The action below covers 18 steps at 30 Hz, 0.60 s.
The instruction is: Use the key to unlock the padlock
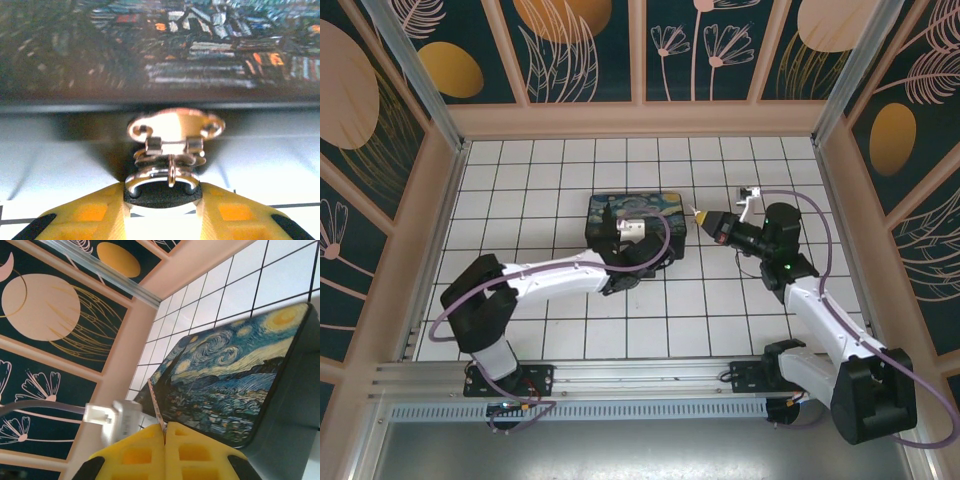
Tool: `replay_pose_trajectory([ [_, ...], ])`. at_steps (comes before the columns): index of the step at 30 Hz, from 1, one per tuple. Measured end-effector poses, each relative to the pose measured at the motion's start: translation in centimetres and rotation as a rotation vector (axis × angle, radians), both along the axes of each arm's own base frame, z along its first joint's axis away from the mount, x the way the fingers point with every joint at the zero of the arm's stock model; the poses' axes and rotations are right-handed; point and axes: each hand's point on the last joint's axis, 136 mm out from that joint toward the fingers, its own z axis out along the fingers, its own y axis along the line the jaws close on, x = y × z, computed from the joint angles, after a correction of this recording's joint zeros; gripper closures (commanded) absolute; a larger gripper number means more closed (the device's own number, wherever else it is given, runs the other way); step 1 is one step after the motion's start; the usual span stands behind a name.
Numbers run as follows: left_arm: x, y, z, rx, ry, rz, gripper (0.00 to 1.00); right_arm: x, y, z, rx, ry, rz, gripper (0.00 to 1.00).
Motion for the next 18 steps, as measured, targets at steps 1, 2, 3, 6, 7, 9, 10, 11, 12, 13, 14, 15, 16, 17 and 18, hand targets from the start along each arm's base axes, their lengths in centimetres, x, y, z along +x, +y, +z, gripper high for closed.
replay_pose_trajectory([
  [1, -0.1, -0.1, 0.9, -0.007, 0.002, -0.004, 0.66, 0.1, -0.1, 0.3, -0.004, -0.004, -0.003, 1.0],
  [2, -0.1, -0.1, 1.7, -0.011, 0.004, -0.007, 0.66, 0.2, -0.2, 0.6, -0.007, -0.007, -0.006, 1.0],
  [3, -0.1, -0.2, 2.6, -0.016, 0.005, -0.01, 0.66, 0.4, -0.3, 0.9, -0.009, -0.01, -0.009, 1.0],
  [6, -0.2, -0.6, 4.8, -0.026, 0.016, -0.018, 0.65, 0.7, -0.6, 2.0, -0.019, -0.025, -0.017, 1.0],
  [7, -0.3, -0.7, 5.5, -0.029, 0.02, -0.021, 0.65, 0.9, -0.7, 2.4, -0.022, -0.03, -0.021, 1.0],
  [9, -0.4, -0.8, 6.8, -0.031, 0.029, -0.026, 0.65, 1.0, -0.9, 3.1, -0.023, -0.036, -0.026, 1.0],
  [10, -0.4, -0.9, 7.5, -0.032, 0.033, -0.028, 0.64, 1.1, -1.0, 3.4, -0.025, -0.039, -0.028, 1.0],
  [11, -0.4, -1.1, 8.2, -0.037, 0.033, -0.03, 0.64, 1.2, -1.0, 3.6, -0.025, -0.041, -0.03, 1.0],
  [12, -0.3, -1.3, 8.7, -0.041, 0.034, -0.032, 0.64, 1.2, -1.0, 3.8, -0.027, -0.044, -0.03, 1.0],
  [13, -0.3, -1.4, 9.2, -0.043, 0.035, -0.035, 0.64, 1.2, -1.1, 4.0, -0.028, -0.045, -0.03, 1.0],
  [14, -0.2, -1.6, 9.5, -0.042, 0.036, -0.037, 0.64, 1.2, -1.1, 4.0, -0.03, -0.042, -0.029, 1.0],
  [15, -0.2, -1.7, 9.7, -0.04, 0.04, -0.038, 0.64, 1.2, -1.1, 3.9, -0.031, -0.037, -0.029, 1.0],
  [16, -0.2, -1.8, 9.7, -0.034, 0.047, -0.04, 0.63, 1.1, -1.1, 3.8, -0.034, -0.03, -0.029, 1.0],
  [17, -0.1, -2.0, 9.7, -0.027, 0.053, -0.041, 0.63, 1.1, -1.2, 3.7, -0.036, -0.024, -0.03, 1.0],
  [18, 0.0, -2.2, 9.6, -0.02, 0.058, -0.043, 0.62, 1.2, -1.3, 3.6, -0.037, -0.018, -0.033, 1.0],
])
